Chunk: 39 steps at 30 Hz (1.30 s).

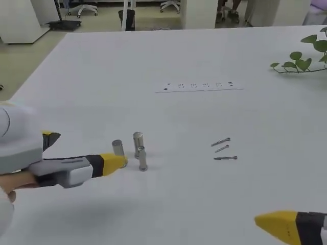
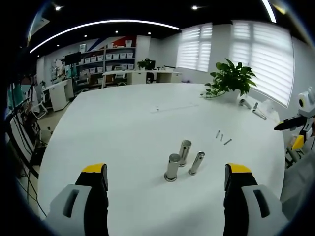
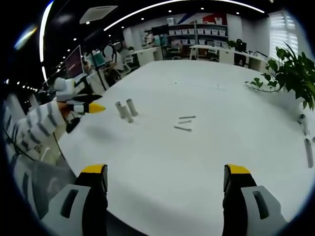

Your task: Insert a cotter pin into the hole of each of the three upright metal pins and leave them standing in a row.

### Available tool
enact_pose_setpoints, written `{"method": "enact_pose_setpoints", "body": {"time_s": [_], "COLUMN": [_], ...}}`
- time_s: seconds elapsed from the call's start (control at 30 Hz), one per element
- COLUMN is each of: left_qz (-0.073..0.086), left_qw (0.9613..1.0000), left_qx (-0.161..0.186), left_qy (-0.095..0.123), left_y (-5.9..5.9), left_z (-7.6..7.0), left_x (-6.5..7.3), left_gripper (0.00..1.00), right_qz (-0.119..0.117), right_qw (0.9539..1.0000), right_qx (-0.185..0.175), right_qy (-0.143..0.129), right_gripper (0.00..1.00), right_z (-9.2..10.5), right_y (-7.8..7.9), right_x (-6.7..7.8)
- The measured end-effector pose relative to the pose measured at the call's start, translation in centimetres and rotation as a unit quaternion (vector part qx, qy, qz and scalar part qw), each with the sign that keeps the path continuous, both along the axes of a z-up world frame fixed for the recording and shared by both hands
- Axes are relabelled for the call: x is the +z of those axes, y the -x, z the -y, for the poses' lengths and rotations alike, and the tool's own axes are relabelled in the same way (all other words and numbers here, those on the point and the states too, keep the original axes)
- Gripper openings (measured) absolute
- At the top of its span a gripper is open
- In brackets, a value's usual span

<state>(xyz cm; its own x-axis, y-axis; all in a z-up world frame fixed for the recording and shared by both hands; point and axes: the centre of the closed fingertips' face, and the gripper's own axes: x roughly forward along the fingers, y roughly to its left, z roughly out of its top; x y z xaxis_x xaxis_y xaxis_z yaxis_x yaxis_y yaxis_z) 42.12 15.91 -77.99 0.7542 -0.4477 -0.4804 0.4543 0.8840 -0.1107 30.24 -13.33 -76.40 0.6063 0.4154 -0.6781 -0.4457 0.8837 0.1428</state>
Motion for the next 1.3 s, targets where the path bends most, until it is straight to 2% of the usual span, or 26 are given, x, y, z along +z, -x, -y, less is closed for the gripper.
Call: {"method": "enact_pose_setpoints", "body": {"time_s": [0.2,0.23,0.3,0.37,0.47,0.6,0.7,0.93,1.13,1.3], "left_qz": [-0.004,-0.007,-0.009,-0.008,-0.008,-0.013,-0.027,-0.033,-0.030,-0.031], "left_qw": [1.0000,1.0000,0.9998,0.9998,0.9998,0.9996,0.9990,0.9986,0.9983,0.9977], "left_qx": [0.001,0.000,-0.015,-0.013,-0.019,-0.023,-0.035,-0.041,-0.049,-0.059], "left_qy": [0.001,0.001,0.012,0.014,0.006,0.005,0.005,0.002,-0.013,-0.013], "left_y": [-0.8,-0.9,-0.8,-0.9,-1.0,-1.0,-0.9,-1.6,-2.3,-2.3], "left_z": [0.1,0.1,0.6,0.6,0.8,1.0,1.3,1.6,1.3,1.6], "left_x": [-1.0,-1.2,-1.5,-1.7,-2.3,-2.9,-3.8,-4.7,-5.3,-5.6], "left_gripper": [0.99,0.97,0.85,0.83,0.84,0.82,0.79,0.74,0.66,0.62], "right_qz": [0.004,0.004,0.002,0.000,-0.002,-0.003,-0.006,-0.009,-0.004,0.000], "right_qw": [1.0000,1.0000,1.0000,1.0000,1.0000,1.0000,1.0000,1.0000,1.0000,0.9999], "right_qx": [0.003,0.003,0.000,0.000,0.002,0.003,0.002,0.002,-0.007,-0.016], "right_qy": [-0.004,-0.004,-0.004,-0.003,-0.001,-0.002,0.001,0.002,0.001,0.003], "right_gripper": [1.00,1.00,1.00,0.99,0.99,0.99,0.98,0.98,0.96,0.94], "right_z": [-0.1,-0.1,-0.1,0.0,-0.1,-0.2,-0.1,-0.2,0.0,0.4], "right_y": [0.0,0.0,0.0,0.1,0.1,0.2,0.3,0.5,0.3,0.1], "right_x": [0.2,0.2,0.2,0.1,0.0,0.0,-0.1,-0.1,0.2,0.4]}}
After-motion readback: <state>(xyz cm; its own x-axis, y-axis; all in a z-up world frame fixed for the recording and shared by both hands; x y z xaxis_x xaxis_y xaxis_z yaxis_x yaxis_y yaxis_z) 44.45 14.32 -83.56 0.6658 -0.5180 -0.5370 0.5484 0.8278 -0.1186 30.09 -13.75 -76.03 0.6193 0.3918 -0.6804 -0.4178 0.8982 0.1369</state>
